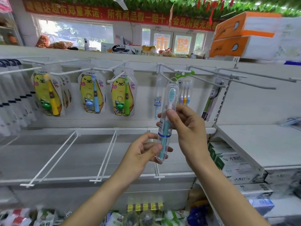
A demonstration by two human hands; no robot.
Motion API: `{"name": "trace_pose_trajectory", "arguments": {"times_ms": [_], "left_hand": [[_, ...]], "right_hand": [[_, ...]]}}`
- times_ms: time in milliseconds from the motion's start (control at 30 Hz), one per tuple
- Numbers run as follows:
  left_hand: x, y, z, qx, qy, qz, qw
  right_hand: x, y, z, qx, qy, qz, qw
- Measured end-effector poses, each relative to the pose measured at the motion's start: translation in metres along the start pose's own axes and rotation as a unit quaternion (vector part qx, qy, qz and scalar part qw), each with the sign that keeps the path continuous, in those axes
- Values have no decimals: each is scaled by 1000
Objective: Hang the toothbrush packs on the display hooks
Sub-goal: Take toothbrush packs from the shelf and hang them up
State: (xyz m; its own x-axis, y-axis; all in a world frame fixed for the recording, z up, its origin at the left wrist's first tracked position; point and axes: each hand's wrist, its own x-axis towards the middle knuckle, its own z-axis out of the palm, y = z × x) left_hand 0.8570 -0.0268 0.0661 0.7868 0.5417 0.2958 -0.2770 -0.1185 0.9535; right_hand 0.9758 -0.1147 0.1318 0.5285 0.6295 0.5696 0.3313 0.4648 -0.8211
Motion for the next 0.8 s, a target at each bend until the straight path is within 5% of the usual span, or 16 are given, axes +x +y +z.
{"name": "trace_pose_trajectory", "arguments": {"times_ms": [800], "left_hand": [[117, -45, -22, 69, 99, -30, 992]], "right_hand": [[115, 92, 1, -125, -17, 26, 992]]}}
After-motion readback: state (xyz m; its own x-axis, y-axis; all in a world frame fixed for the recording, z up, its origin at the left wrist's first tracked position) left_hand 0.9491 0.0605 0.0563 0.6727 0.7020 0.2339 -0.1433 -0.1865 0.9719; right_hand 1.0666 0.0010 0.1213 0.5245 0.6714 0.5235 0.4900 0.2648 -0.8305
